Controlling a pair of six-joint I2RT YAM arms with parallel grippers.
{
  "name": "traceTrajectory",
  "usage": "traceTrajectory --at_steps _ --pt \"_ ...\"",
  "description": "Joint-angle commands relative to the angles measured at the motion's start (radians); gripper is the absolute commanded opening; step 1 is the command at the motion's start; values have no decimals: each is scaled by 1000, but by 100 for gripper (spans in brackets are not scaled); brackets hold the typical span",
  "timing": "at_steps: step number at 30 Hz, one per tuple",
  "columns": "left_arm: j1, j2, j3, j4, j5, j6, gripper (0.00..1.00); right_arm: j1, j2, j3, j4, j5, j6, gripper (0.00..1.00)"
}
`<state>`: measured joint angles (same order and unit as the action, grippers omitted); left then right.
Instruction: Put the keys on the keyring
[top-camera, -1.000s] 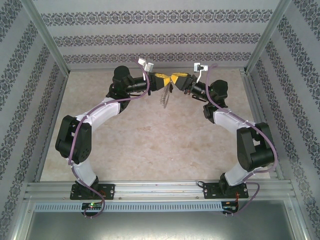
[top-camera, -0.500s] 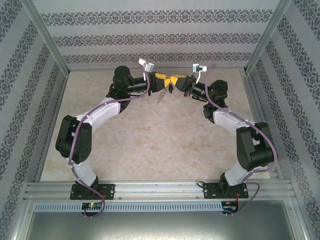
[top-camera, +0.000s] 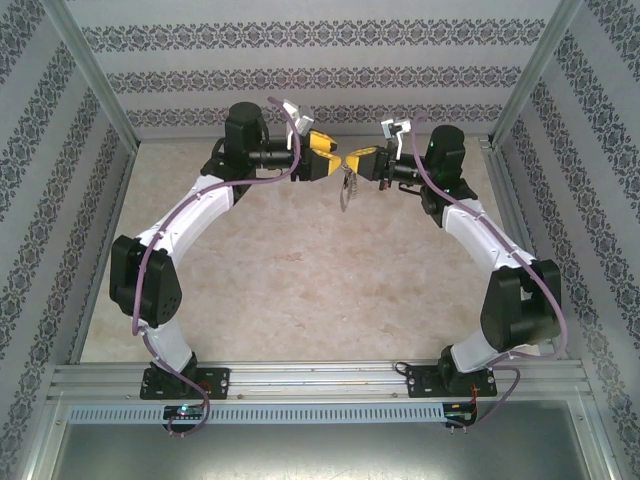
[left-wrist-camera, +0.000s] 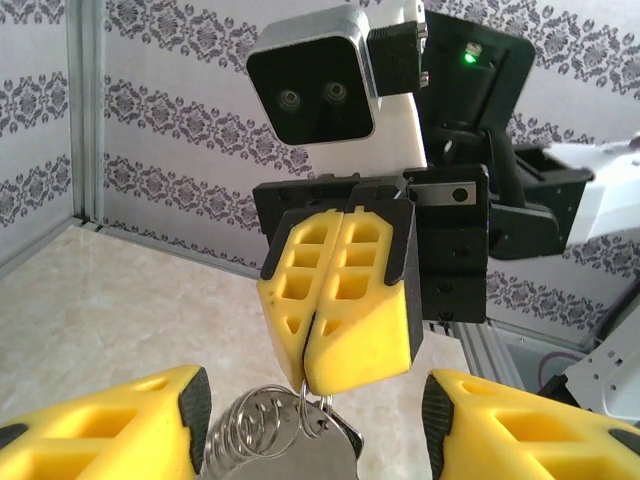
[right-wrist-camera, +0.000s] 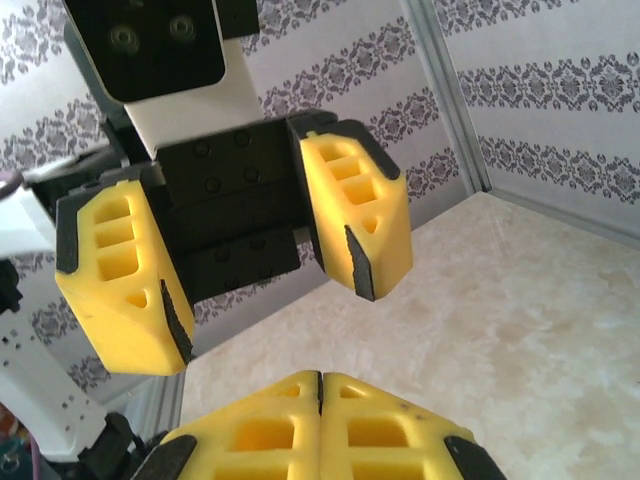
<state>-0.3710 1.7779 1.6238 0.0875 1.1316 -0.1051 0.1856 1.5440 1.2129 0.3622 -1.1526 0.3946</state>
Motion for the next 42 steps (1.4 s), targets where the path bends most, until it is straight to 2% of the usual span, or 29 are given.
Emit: traceTrajectory --at_steps 1,7,12,26,30,35,40,42 --pt "7 41 86 -255 68 173 58 -1 -18 58 -227 -74 -183 0" --pt "5 64 128 -360 130 243 55 1 -13 68 -224 -87 -183 0" --pt "0 87 164 -449 133 298 52 5 -9 71 -216 -87 -180 0" --pt "-31 117 192 -440 141 294 49 24 -2 80 -213 -84 -179 0" --pt "-38 126 200 -430 143 286 42 29 -2 82 -214 -86 -179 0" --pt "-40 127 196 -399 146 267 26 30 -2 83 -224 -85 -190 0" --pt "-40 117 183 -380 140 262 26 30 -1 87 -243 -87 -203 0" --pt "-40 113 177 -371 137 263 18 28 -1 86 -243 -81 -205 0"
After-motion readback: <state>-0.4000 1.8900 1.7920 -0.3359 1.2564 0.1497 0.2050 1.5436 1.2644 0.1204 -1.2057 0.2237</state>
